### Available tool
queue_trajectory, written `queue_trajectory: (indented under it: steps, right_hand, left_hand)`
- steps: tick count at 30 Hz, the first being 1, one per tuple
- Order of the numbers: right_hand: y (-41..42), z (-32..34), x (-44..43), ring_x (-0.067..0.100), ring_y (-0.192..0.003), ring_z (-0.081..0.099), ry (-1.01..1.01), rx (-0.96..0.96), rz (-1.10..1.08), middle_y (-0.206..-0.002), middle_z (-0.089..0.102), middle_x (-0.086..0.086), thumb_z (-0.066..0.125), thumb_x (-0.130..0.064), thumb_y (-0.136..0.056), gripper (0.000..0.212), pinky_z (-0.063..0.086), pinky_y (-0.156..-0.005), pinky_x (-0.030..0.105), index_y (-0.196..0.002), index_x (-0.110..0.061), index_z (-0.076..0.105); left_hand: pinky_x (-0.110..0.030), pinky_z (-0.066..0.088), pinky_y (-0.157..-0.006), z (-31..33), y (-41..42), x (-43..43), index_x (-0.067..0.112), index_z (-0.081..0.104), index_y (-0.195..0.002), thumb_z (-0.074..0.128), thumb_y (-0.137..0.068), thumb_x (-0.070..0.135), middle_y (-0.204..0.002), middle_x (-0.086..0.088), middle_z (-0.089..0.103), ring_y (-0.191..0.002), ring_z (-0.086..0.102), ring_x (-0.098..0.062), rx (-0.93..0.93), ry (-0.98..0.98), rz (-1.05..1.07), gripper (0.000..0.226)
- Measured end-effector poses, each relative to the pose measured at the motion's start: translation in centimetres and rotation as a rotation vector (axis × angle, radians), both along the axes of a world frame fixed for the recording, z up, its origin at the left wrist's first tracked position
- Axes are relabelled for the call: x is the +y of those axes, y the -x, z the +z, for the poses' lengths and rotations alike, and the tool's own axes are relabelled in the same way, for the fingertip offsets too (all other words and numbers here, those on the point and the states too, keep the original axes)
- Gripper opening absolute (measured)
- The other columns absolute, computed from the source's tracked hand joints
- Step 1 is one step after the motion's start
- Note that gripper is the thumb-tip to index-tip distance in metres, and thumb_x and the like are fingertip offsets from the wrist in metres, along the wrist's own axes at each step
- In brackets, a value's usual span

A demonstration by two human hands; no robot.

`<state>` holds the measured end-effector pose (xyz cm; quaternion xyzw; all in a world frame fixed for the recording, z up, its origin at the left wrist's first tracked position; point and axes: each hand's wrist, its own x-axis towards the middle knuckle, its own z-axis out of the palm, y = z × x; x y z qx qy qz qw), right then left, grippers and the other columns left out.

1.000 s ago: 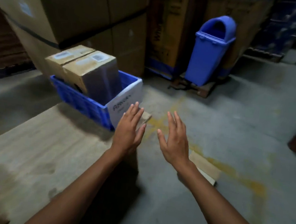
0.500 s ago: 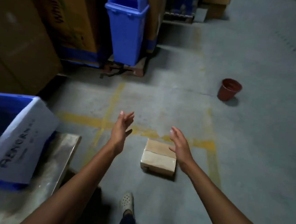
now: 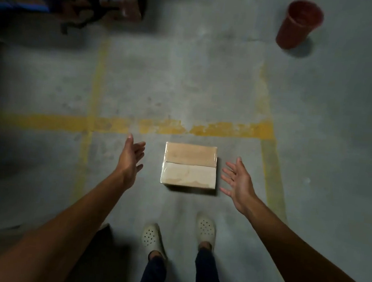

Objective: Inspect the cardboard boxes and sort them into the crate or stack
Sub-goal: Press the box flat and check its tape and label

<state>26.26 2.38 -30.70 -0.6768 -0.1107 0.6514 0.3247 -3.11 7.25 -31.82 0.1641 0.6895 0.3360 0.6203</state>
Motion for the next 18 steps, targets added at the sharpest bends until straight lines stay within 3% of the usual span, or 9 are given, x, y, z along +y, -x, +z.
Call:
queue_trajectory:
  steps: [4,14,16,18]
  right_hand:
    - [-1.9,-10.9,2.7,0.027,-0.139,0.043,0.107,-0.015,0.042,-0.155,0.042,0.009,0.03,-0.061,-0.102,0.068,0.034,-0.11,0.05,-0.151,-0.015,0.04]
    - [-3.9,-34.1,5.5,0.03,-0.139,0.043,0.232,-0.096,0.029,-0.157,0.039,0.012,0.03,-0.058,-0.103,0.069,0.036,-0.099,0.041,-0.155,-0.011,0.032]
    - [-3.7,-36.9,5.3,0.027,-0.125,0.053,0.256,-0.13,0.039,-0.148,0.048,0.01,0.03,-0.055,-0.105,0.065,0.039,-0.094,0.037,-0.152,-0.011,0.036]
    - [-3.3,-39.2,5.3,0.019,-0.101,0.06,0.268,-0.122,0.055,-0.131,0.06,0.006,0.028,-0.055,-0.105,0.058,0.047,-0.085,0.033,-0.146,-0.016,0.044]
  left_hand:
    - [-0.048,0.023,-0.116,-11.2,-0.3,2.0,0.013,0.045,-0.146,0.019,-0.099,0.066,-0.156,-0.006,0.038,-0.144,0.033,-0.022,0.045,0.087,-0.064,0.076]
    - [-0.04,0.021,-0.116,-34.7,-2.7,4.1,0.012,0.037,-0.151,0.03,-0.1,0.062,-0.159,-0.003,0.032,-0.146,0.029,-0.019,0.109,0.236,-0.114,0.072]
    - [-0.03,0.025,-0.107,-37.4,-3.3,4.0,0.013,0.035,-0.151,0.031,-0.104,0.053,-0.155,0.003,0.035,-0.143,0.032,-0.016,0.13,0.237,-0.086,0.063]
    - [-0.024,0.028,-0.093,-39.1,-3.7,3.9,0.015,0.038,-0.149,0.029,-0.105,0.048,-0.137,0.009,0.042,-0.13,0.042,-0.013,0.127,0.266,-0.07,0.056]
